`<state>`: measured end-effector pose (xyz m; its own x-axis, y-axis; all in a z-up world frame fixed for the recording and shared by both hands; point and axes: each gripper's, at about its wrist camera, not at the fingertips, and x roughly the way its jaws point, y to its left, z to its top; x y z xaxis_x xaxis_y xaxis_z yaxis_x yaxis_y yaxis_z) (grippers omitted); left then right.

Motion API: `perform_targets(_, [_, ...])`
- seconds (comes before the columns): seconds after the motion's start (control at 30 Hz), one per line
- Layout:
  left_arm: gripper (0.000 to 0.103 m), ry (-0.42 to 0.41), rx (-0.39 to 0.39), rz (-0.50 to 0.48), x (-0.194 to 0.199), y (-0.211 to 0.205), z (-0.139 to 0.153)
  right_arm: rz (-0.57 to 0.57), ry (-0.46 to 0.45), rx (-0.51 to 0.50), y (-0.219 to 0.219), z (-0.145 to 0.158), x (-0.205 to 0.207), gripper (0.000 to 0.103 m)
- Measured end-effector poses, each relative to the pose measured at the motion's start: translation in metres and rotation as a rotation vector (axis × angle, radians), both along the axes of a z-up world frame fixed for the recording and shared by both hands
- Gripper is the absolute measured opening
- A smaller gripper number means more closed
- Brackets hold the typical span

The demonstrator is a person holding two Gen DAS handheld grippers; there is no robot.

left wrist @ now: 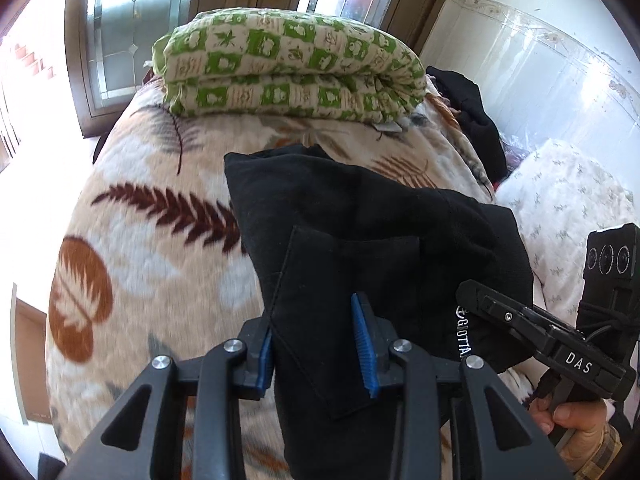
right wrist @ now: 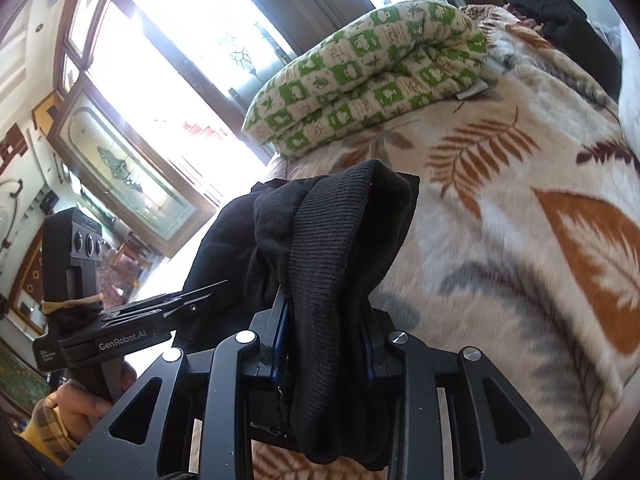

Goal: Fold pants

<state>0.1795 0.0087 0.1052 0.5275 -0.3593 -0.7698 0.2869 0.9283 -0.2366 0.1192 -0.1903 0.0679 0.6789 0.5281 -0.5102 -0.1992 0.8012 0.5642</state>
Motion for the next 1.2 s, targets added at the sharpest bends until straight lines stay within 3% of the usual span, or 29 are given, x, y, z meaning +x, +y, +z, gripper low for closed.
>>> perform_targets(0.37, [0.037, 0.014, 0.006, 0.032, 0.071, 0.000, -0.016, -0.002, 0.023, -0.045, -0.004, -0.006, 0.081, 0.029])
perform_targets(0.5, [0.037, 0.061, 0.021, 0.040, 0.090, 0.000, -0.039, -0.012, 0.069, -0.089, -0.001, -0.026, 0.103, 0.032])
perform_targets(0.6, [0.043, 0.068, 0.042, 0.047, 0.093, 0.000, -0.056, -0.030, 0.115, -0.139, -0.002, -0.047, 0.111, 0.037])
perform_targets(0.77, [0.048, 0.030, 0.054, 0.027, 0.087, 0.000, -0.054, -0.046, 0.123, -0.126, -0.012, -0.058, 0.108, 0.047])
perform_targets(0.9, [0.049, -0.020, 0.060, 0.034, 0.068, 0.009, -0.037, -0.105, 0.068, -0.172, -0.019, -0.035, 0.087, 0.051])
perform_targets(1.03, [0.049, -0.068, 0.053, 0.025, 0.047, 0.011, -0.022, -0.165, -0.004, -0.141, -0.032, -0.010, 0.058, 0.051])
perform_targets(1.1, [0.049, -0.061, 0.037, 0.019, 0.042, 0.008, -0.020, -0.148, -0.039, -0.082, -0.032, 0.000, 0.046, 0.043])
perform_targets(1.13, [0.049, -0.054, 0.035, 0.015, 0.041, 0.005, -0.021, -0.128, -0.039, -0.054, -0.030, 0.000, 0.046, 0.031])
perform_targets(1.2, [0.049, -0.039, 0.045, 0.004, 0.038, -0.002, -0.026, -0.083, -0.014, -0.033, -0.021, -0.002, 0.049, 0.026])
